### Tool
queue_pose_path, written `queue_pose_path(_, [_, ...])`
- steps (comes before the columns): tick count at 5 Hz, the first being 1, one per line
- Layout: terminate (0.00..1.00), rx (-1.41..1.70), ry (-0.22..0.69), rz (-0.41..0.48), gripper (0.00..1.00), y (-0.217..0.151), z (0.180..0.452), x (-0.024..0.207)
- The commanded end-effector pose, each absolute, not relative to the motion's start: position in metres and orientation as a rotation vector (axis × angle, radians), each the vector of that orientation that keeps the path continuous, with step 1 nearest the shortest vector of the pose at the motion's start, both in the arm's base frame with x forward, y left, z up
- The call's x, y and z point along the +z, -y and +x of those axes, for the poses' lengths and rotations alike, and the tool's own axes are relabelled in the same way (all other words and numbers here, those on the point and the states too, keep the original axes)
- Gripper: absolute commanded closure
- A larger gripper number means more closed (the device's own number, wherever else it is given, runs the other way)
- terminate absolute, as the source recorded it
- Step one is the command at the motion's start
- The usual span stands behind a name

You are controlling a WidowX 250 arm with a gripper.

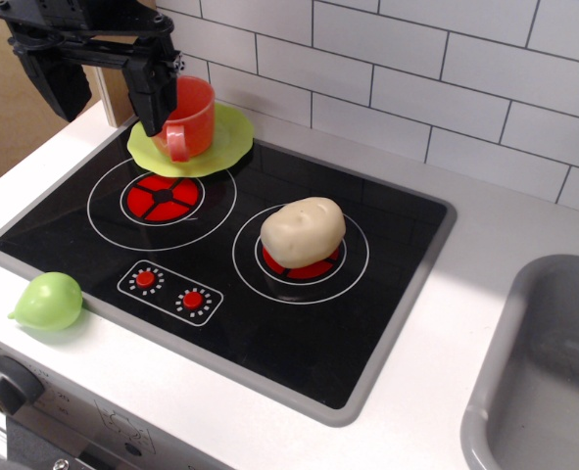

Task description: Take cup off plate

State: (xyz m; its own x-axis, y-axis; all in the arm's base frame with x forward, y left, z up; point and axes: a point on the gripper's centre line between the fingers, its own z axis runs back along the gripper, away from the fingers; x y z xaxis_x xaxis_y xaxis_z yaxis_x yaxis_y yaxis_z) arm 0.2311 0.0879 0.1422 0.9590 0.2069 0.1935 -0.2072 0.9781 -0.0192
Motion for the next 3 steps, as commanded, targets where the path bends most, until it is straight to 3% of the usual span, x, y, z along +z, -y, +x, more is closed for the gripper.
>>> queue_pose_path(1, [0.00,0.210,0.196,0.001,0.00,-0.088,0.231,0.142])
queue_pose_path(3, [0.00,0.391,0.264,0.010,0.00,-0.107,0.271,0.121])
